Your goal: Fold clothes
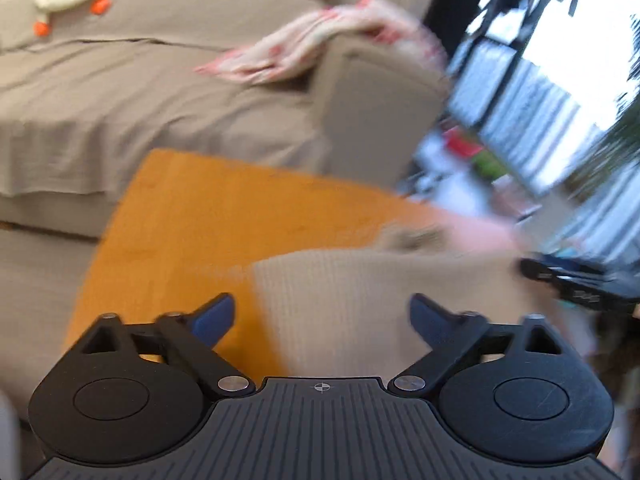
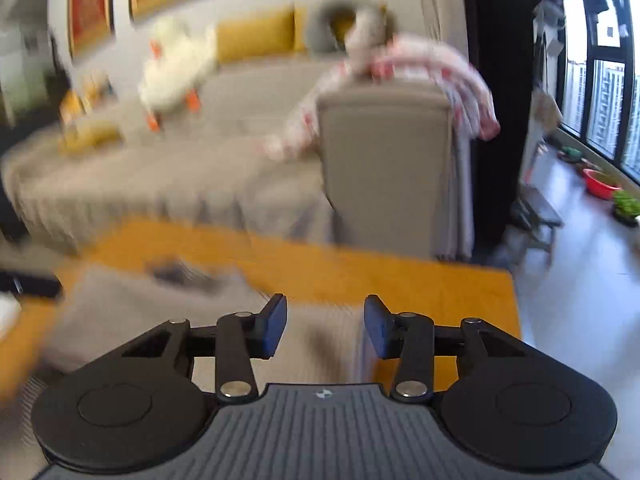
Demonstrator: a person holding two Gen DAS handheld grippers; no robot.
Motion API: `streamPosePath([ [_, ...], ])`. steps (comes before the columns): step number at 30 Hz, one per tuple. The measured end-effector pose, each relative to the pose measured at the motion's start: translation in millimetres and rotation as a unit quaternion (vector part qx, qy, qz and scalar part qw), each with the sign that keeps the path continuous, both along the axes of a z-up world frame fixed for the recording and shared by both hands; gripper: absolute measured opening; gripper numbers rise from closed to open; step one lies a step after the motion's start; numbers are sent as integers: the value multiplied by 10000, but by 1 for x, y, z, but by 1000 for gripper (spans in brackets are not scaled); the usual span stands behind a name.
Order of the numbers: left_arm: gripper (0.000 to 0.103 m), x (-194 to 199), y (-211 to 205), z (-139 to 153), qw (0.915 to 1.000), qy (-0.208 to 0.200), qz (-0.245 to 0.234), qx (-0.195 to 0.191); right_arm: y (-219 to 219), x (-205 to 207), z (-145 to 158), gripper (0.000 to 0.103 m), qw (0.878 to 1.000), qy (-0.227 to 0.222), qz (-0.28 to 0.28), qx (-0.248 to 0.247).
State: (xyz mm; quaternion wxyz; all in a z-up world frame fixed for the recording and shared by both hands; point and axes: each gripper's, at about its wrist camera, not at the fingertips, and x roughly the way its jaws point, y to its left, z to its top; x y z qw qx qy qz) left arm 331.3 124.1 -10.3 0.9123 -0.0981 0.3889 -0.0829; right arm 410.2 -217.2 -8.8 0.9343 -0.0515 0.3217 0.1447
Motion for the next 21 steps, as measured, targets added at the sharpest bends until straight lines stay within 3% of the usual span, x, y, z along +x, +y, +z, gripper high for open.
streamPosePath([
  [1,88,3,4,-5,9999,95,6,73,-1,5,-8,45,9998,118,-25,-169],
  [3,88,3,13,-5,9999,101,-46,-113,-14,7,-13,55,9998,187,-18,2],
  [9,89,4,21,10,9939,-36,-505,-979,14,30,-5,55,9980,396,335,362],
  [13,92,3,2,16,9963,-318,-498,-620,38,47,0,55,9953,496,610,560],
  [19,96,-22,8,22,9952,-406,-420,-780,74,71,3,34,9894,667,1006,803],
  [21,97,-29,18,24,9946,-428,-311,-892,87,76,-12,20,9891,842,1054,589],
])
